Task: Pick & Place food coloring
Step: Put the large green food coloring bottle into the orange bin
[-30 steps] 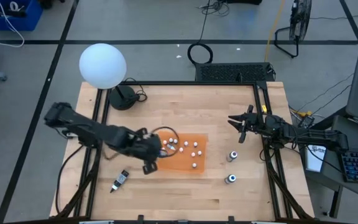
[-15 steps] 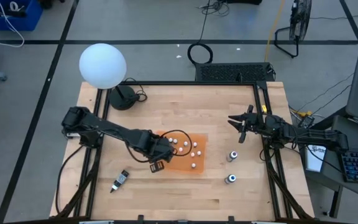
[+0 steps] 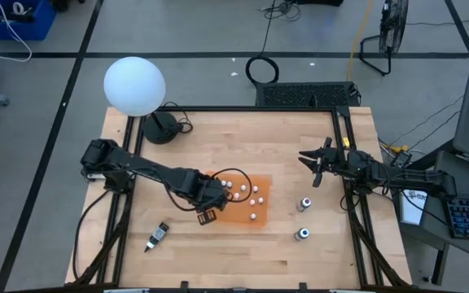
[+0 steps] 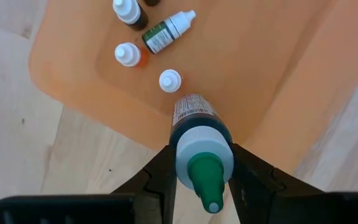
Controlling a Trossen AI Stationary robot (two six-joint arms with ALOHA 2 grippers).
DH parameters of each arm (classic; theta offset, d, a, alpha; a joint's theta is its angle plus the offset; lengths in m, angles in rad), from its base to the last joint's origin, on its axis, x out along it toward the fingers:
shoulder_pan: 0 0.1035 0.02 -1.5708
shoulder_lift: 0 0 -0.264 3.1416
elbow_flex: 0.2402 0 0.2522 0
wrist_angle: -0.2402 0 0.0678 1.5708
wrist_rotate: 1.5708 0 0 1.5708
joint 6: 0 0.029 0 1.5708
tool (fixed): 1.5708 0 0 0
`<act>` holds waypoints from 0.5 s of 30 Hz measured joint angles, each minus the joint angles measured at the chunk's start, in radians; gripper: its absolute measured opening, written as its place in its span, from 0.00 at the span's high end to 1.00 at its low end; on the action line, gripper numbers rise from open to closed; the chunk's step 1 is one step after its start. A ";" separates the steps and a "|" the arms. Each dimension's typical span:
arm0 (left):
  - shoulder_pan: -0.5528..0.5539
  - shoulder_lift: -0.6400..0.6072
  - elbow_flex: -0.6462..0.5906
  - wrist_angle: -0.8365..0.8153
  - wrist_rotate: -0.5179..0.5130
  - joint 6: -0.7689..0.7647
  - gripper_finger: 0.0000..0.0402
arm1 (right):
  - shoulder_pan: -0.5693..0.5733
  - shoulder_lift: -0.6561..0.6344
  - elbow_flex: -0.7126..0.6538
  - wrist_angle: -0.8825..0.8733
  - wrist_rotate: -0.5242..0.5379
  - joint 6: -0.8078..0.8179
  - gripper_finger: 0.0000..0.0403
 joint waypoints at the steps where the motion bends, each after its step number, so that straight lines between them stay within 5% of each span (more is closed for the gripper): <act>1: 0.000 0.000 0.000 0.002 0.000 0.000 0.70 | 0.000 0.000 0.000 0.000 0.000 0.000 0.79; 15: 0.000 0.000 -0.005 0.041 0.009 -0.004 0.70 | 0.000 0.000 0.001 0.000 0.000 0.000 0.79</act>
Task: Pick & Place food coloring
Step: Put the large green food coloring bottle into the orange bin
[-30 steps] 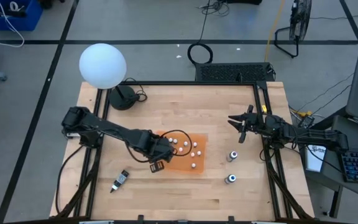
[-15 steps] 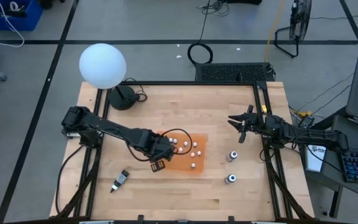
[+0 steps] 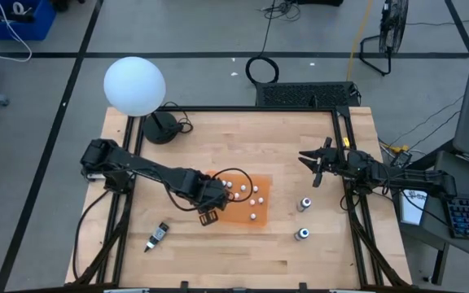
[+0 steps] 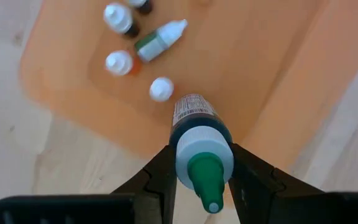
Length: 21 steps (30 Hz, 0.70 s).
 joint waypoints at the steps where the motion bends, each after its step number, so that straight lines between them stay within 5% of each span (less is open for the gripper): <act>1: 0.000 -0.001 -0.007 0.023 0.005 0.005 0.70 | 0.000 0.000 0.000 0.000 0.000 0.000 0.79; 14: 0.003 -0.005 -0.067 0.079 0.054 -0.008 0.70 | 0.000 0.000 0.000 0.000 0.000 0.000 0.79; 21: 0.003 0.002 -0.072 0.075 0.083 0.001 0.43 | 0.000 0.000 0.000 0.000 0.000 0.000 0.79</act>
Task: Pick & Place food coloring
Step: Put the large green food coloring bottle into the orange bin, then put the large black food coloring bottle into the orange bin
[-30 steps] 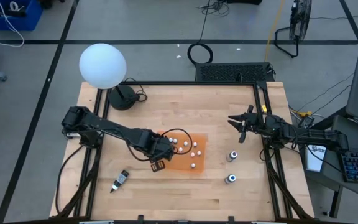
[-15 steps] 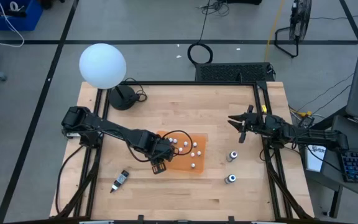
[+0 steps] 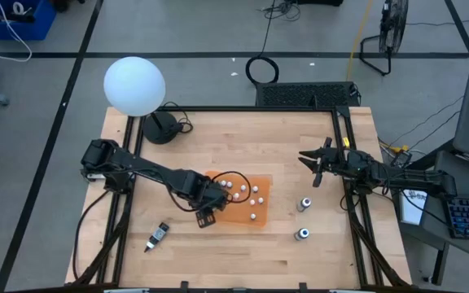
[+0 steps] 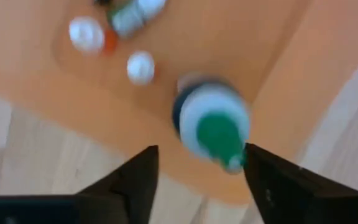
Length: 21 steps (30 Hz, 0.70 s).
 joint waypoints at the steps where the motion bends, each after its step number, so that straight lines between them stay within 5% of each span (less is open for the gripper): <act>1: 0.000 0.000 0.003 -0.010 0.005 0.010 0.39 | 0.000 0.000 0.000 0.000 0.000 0.000 0.79; 10: -0.045 -0.055 0.059 -0.021 -0.028 -0.011 0.21 | 0.000 0.000 -0.001 0.000 0.000 0.000 0.79; 15: -0.148 -0.111 0.058 -0.101 0.025 -0.183 0.18 | 0.000 0.000 0.000 -0.001 0.000 0.000 0.79; 21: -0.338 -0.127 0.059 -0.147 -0.075 -0.456 0.19 | 0.000 0.000 0.000 -0.001 0.000 0.000 0.79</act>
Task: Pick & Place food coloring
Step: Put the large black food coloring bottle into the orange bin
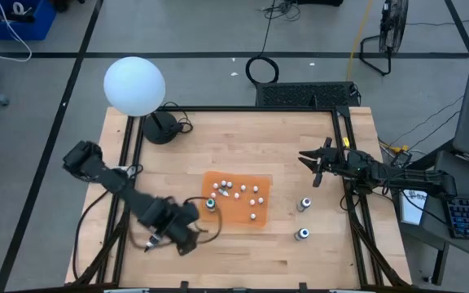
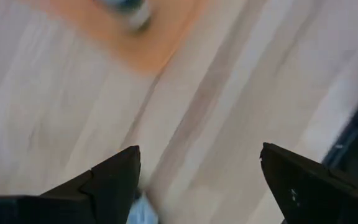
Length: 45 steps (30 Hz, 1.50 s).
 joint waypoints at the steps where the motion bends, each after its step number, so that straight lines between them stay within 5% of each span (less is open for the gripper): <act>1: -0.031 0.000 0.000 -0.024 -0.020 -0.074 0.19 | 0.000 0.000 0.000 0.000 0.000 0.000 0.79; 6: -0.184 0.013 -0.010 -0.115 -0.043 -0.510 0.19 | 0.000 0.000 0.000 0.000 0.000 0.000 0.79; 11: -0.325 0.016 -0.076 -0.151 0.057 -0.860 0.20 | 0.000 0.000 0.000 0.000 0.000 0.000 0.79; 16: -0.434 0.015 -0.154 -0.087 0.111 -1.086 0.23 | 0.000 0.000 0.000 0.000 0.000 0.000 0.79; 33: -0.447 0.014 -0.452 0.308 0.071 -1.043 0.28 | 0.000 0.000 0.000 0.000 0.000 0.000 0.79; 45: -0.447 0.010 -0.519 0.353 0.032 -0.966 0.44 | 0.000 0.000 0.001 0.001 0.000 0.000 0.79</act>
